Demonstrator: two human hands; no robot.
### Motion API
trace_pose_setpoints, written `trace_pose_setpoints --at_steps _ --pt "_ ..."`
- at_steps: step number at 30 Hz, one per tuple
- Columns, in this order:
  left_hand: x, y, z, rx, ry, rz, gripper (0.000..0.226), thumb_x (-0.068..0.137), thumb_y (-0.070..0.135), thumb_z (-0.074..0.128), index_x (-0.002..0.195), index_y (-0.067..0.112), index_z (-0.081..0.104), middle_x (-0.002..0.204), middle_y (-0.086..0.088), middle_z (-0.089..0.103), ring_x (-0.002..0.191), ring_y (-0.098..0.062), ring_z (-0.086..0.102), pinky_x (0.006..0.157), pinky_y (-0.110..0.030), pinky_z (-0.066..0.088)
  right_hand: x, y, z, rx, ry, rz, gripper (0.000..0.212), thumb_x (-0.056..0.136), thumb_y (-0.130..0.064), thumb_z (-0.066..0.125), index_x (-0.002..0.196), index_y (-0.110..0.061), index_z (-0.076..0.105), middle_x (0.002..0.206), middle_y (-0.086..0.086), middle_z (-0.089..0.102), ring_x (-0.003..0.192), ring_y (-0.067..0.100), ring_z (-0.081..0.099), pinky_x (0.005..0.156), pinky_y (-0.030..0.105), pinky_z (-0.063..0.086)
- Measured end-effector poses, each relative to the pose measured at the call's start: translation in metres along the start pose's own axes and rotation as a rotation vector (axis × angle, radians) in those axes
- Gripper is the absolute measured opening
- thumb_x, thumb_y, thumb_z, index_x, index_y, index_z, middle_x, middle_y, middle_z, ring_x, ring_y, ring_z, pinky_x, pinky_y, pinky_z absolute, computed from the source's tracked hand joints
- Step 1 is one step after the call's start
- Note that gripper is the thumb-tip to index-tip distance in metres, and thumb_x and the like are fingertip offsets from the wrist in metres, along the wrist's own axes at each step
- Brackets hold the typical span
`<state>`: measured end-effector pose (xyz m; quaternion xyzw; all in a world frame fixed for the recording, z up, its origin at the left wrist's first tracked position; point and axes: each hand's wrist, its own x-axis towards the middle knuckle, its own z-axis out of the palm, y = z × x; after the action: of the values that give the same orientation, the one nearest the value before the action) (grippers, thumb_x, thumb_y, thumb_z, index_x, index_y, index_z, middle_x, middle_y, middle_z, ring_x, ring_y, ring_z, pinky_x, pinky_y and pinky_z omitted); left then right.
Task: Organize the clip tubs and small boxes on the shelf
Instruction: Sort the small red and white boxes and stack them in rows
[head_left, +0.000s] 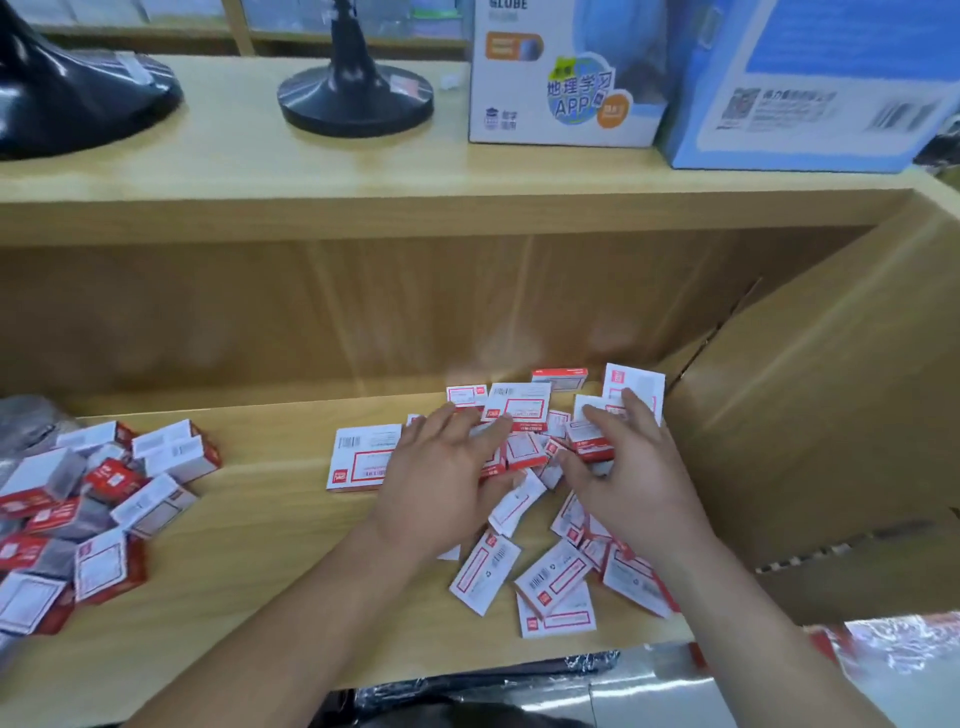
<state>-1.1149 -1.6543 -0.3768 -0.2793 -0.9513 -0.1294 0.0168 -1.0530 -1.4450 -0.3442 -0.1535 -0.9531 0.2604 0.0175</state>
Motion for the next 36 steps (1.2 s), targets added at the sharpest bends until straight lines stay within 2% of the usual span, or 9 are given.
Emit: trace_pose_setpoints --at_steps 3,5,7,10,15,21,26,32,36 --pt "-0.008 -0.012 -0.006 -0.025 0.044 -0.022 0.067 0.088 0.069 0.044 0.137 0.027 0.060 0.135 -0.005 0.063 0.131 -0.029 0.053 0.104 -0.047 0.048 0.001 -0.008 -0.001 0.100 0.006 0.016 0.061 0.090 -0.056 0.063 0.145 -0.032 0.050 0.165 -0.007 0.021 0.151 0.012 0.019 0.111 0.026 0.030" --pt "-0.013 -0.012 -0.012 -0.104 0.057 0.004 0.063 0.090 0.061 0.054 0.140 0.023 0.057 0.144 -0.006 0.056 0.139 -0.029 0.044 0.109 -0.045 0.043 -0.003 -0.006 -0.005 0.152 0.043 0.022 0.058 0.090 -0.056 0.063 0.142 -0.031 0.053 0.161 -0.009 0.029 0.149 0.011 0.025 0.117 0.035 0.036" --pt "-0.020 -0.002 -0.016 -0.197 0.086 0.064 0.058 0.091 0.050 0.061 0.141 0.021 0.056 0.149 -0.005 0.051 0.142 -0.027 0.040 0.113 -0.044 0.040 -0.014 0.000 -0.013 0.189 0.101 0.007 0.053 0.090 -0.054 0.062 0.137 -0.030 0.057 0.150 -0.010 0.043 0.141 0.012 0.041 0.110 0.043 0.046" --pt "-0.036 0.028 -0.014 -0.346 0.099 0.205 0.054 0.090 0.043 0.062 0.140 0.023 0.056 0.151 -0.004 0.049 0.142 -0.025 0.041 0.114 -0.044 0.041 -0.044 0.009 -0.022 0.197 0.139 0.058 0.047 0.089 -0.051 0.062 0.132 -0.031 0.061 0.126 -0.012 0.057 0.120 0.011 0.057 0.097 0.039 0.053" --pt "-0.059 0.051 0.011 -0.242 -0.181 0.414 0.075 0.091 0.046 0.061 0.156 0.042 0.023 0.168 0.001 0.019 0.155 -0.025 0.014 0.125 -0.046 0.019 -0.097 0.031 -0.018 0.061 0.136 0.191 0.062 0.082 -0.058 0.063 0.140 -0.049 0.044 0.107 -0.011 0.058 0.101 0.016 0.061 0.082 0.042 0.055" --pt "-0.069 0.045 0.023 0.049 -0.113 0.416 0.061 0.087 0.048 0.068 0.143 0.032 0.051 0.149 -0.003 0.054 0.146 -0.034 0.040 0.118 -0.061 0.017 -0.102 0.046 0.001 0.222 0.193 0.169 0.073 0.078 -0.035 0.083 0.144 -0.031 0.051 0.117 -0.006 0.061 0.113 0.012 0.056 0.093 0.025 0.046" --pt "-0.073 0.026 0.014 0.048 -0.008 0.353 0.058 0.085 0.035 0.076 0.139 0.032 0.058 0.149 -0.003 0.055 0.146 -0.032 0.040 0.118 -0.060 0.024 -0.097 0.052 0.016 0.250 0.163 0.188 0.076 0.076 -0.047 0.079 0.143 -0.034 0.045 0.127 -0.008 0.065 0.115 0.021 0.063 0.096 0.046 0.053" --pt "-0.074 0.008 0.015 0.068 0.028 0.259 0.055 0.089 0.027 0.073 0.140 0.035 0.057 0.149 -0.002 0.055 0.147 -0.033 0.037 0.122 -0.060 0.021 -0.098 0.030 0.038 0.272 0.186 0.195 0.077 0.071 -0.051 0.081 0.137 -0.038 0.043 0.117 -0.011 0.067 0.108 0.025 0.062 0.088 0.046 0.054" --pt "-0.072 -0.001 0.013 -0.022 0.086 0.204 0.047 0.083 0.030 0.079 0.128 0.029 0.066 0.148 -0.001 0.056 0.145 -0.030 0.041 0.116 -0.060 0.032 -0.100 0.018 0.047 0.335 0.165 0.174 0.078 0.068 -0.053 0.079 0.137 -0.039 0.043 0.115 -0.012 0.067 0.111 0.023 0.060 0.089 0.045 0.053"
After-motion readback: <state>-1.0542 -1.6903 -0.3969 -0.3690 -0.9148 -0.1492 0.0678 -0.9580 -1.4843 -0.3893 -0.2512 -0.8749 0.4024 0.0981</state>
